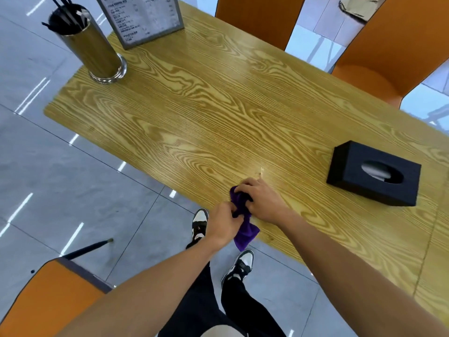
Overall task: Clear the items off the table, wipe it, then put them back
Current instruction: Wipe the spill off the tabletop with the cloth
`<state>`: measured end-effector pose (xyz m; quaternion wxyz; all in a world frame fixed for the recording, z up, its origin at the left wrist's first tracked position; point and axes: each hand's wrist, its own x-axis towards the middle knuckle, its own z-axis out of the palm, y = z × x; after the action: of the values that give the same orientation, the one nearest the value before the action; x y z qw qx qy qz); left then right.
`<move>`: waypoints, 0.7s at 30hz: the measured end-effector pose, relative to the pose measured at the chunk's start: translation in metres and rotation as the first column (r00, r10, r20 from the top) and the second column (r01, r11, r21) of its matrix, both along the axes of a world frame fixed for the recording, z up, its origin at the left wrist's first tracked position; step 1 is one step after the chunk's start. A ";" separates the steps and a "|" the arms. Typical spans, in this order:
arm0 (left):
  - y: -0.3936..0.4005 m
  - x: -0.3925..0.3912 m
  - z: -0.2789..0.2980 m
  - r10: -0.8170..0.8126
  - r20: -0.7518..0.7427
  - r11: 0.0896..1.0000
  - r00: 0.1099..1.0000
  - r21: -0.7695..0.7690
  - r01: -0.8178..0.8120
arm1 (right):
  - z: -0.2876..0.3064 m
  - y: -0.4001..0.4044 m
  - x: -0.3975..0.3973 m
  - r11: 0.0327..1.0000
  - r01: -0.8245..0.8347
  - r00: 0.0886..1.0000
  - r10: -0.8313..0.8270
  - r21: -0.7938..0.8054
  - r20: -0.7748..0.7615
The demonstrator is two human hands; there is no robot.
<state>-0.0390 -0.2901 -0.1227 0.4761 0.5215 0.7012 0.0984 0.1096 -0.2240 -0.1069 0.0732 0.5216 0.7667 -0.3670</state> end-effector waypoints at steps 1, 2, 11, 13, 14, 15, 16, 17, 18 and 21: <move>-0.007 0.008 0.001 -0.006 0.000 1.000 1.000 -0.004 0.006 | 0.001 -0.008 0.008 1.000 0.002 1.000 -0.002 -0.006 -0.003; -0.013 0.015 0.003 -0.011 0.002 1.000 1.000 -0.011 0.011 | 0.002 -0.016 0.017 1.000 0.009 1.000 -0.009 -0.011 -0.005; -0.070 0.090 0.007 -0.205 0.017 0.977 0.979 -0.049 0.206 | 0.002 -0.102 0.104 0.988 0.148 0.988 -0.147 -0.033 0.055; -0.080 0.097 0.006 -0.263 0.047 0.960 0.964 -0.084 0.266 | 0.004 -0.116 0.118 0.985 0.164 0.985 -0.160 -0.047 0.069; -0.083 0.098 0.005 -0.287 0.066 0.951 0.956 -0.102 0.293 | 0.005 -0.120 0.123 0.984 0.167 0.984 -0.163 -0.064 0.071; -0.084 0.097 0.005 -0.295 0.097 0.944 0.951 -0.123 0.306 | 0.009 -0.120 0.126 0.982 0.167 0.983 -0.160 -0.086 0.085; -0.083 0.094 0.005 -0.289 0.135 0.940 0.948 -0.146 0.307 | 0.014 -0.116 0.128 0.983 0.154 0.985 -0.144 -0.104 0.099; -0.079 0.091 0.006 -0.272 0.172 0.939 0.947 -0.166 0.300 | 0.019 -0.110 0.127 0.983 0.140 0.985 -0.125 -0.118 0.120; -0.071 0.086 0.008 -0.250 0.203 0.941 0.947 -0.180 0.287 | 0.024 -0.100 0.125 0.983 0.137 0.984 -0.121 -0.121 0.134; -0.032 0.068 0.017 -0.195 0.181 0.964 0.964 -0.146 0.222 | 0.036 -0.064 0.112 0.965 0.237 0.967 -0.224 -0.107 0.124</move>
<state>0.0286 -0.3219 -0.1055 0.5817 0.5415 0.6062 0.0319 0.2211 -0.2883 -0.0706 0.1040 0.6215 0.6717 -0.3894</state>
